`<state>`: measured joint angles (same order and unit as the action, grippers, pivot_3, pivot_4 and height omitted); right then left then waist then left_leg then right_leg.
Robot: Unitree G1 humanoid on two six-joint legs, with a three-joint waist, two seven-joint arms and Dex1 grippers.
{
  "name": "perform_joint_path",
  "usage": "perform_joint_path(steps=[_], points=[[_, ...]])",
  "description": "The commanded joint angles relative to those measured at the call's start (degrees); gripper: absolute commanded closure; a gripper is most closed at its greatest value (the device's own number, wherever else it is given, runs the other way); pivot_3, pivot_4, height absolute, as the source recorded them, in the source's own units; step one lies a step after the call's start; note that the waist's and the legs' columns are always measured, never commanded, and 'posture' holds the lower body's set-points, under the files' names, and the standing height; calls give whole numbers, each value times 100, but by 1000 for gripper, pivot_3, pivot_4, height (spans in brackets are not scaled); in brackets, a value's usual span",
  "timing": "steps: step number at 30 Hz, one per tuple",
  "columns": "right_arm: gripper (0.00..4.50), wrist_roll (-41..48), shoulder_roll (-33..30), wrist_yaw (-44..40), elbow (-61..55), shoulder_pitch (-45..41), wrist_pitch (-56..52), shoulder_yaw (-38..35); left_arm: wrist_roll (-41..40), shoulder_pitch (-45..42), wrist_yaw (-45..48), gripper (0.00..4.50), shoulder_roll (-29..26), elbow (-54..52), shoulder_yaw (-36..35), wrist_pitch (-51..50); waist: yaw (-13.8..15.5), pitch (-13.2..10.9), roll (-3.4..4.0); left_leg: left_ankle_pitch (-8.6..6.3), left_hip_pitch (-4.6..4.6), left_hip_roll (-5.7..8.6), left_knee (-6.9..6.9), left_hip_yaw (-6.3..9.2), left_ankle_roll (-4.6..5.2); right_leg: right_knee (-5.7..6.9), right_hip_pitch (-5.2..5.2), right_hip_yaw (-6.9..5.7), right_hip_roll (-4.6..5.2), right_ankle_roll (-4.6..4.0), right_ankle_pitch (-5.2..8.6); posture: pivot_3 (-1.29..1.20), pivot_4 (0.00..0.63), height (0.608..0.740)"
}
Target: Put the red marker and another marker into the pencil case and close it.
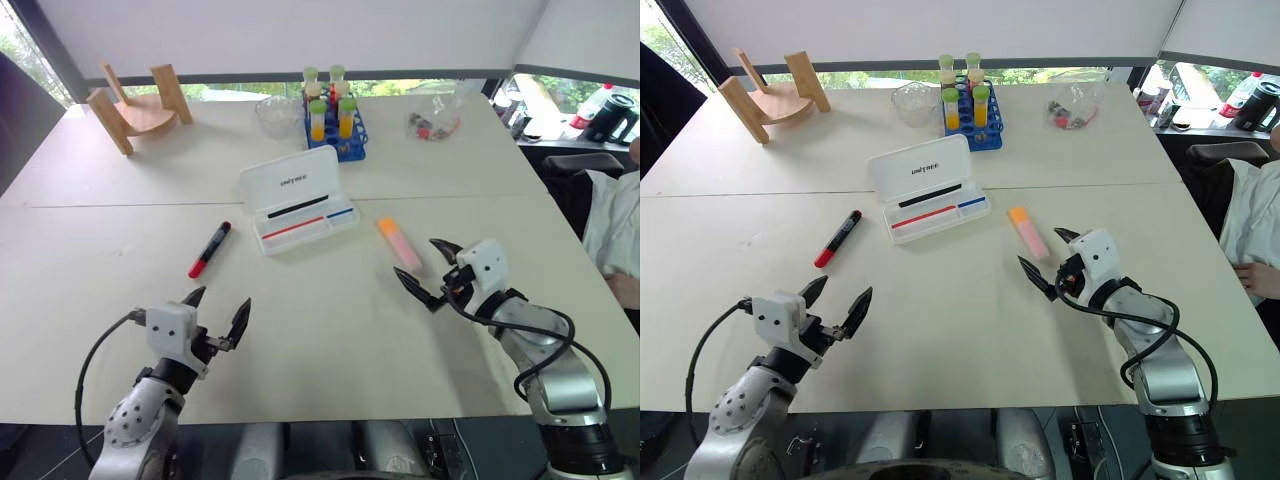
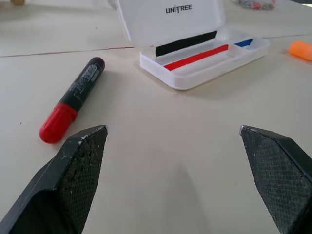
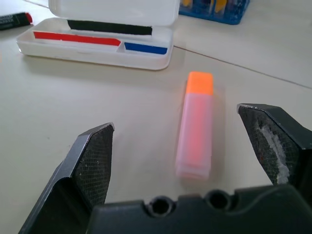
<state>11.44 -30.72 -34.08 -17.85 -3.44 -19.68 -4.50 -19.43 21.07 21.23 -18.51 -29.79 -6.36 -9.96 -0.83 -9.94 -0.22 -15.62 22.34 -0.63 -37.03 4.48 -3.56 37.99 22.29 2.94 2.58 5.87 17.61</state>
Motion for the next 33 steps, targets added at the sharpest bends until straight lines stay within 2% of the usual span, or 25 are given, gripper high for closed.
perform_joint_path(steps=[1,5,8,12,16,21,25,28,31,33], points=[[35,448,-281,-418,-288,-367,-406,-93,-569,-462,650,0,-656,-206,-357,-417,1,-1,1,0,0,0,0,1,0,0,0,-1,-1,0,0,0,150,740],[35,1046,-808,-1106,-481,-850,-1087,-85,-1096,-1659,1926,0,-1746,274,-234,-917,20,-5,4,0,0,2,-3,2,0,2,-3,-3,2,-1,0,0,150,740],[35,1371,-1061,-1371,-586,-1135,-1445,-105,-1092,-2554,2629,0,-2029,953,74,-915,-2,-6,4,0,1,2,-3,2,1,1,-4,-6,3,2,-2,0,150,740],[35,2074,-1526,-1763,-795,-1596,-2164,-368,-431,-4328,3654,0,-1774,2976,956,-342,16,-19,7,0,8,3,0,6,1,1,5,-13,-1,4,-3,0,150,740],[35,2540,-1715,-1731,-1053,-1815,-2615,-540,94,-5212,4170,0,-1440,4528,1353,348,-26,-24,-2,-6,10,2,1,6,12,-6,4,-10,-1,5,-3,0,150,740],[35,2941,-1760,-1471,-1388,-1860,-2981,-800,580,-5930,4645,0,-1064,5995,1690,884,-13,-29,-6,-7,27,2,2,6,14,-5,24,-10,-3,6,-2,0,150,740],[35,3094,-1754,-1223,-1608,-1771,-3096,-907,999,-6221,4658,0,-884,6852,1795,1331,-4,-30,-8,-7,27,3,-6,5,14,-3,21,-10,1,8,-3,0,150,740],[0,3142,-1753,-1061,-1701,-1712,-3120,-949,1252,-6379,4507,892,-785,7374,1793,1630,5,-31,-10,-7,27,3,-9,8,14,0,19,-11,1,8,-3,0,150,740],[0,3183,-1771,-970,-1721,-1703,-3114,-949,1357,-6426,4520,2300,-789,7541,1766,1727,-23,-31,-10,-7,24,3,-9,7,14,1,18,-11,0,8,-3,0,150,740],[0,3214,-1784,-942,-1717,-1703,-3103,-944,1392,-6408,4561,3397,-819,7533,1747,1763,-28,-31,-10,-7,23,2,-7,7,14,2,19,-10,-1,8,-3,0,150,740]])
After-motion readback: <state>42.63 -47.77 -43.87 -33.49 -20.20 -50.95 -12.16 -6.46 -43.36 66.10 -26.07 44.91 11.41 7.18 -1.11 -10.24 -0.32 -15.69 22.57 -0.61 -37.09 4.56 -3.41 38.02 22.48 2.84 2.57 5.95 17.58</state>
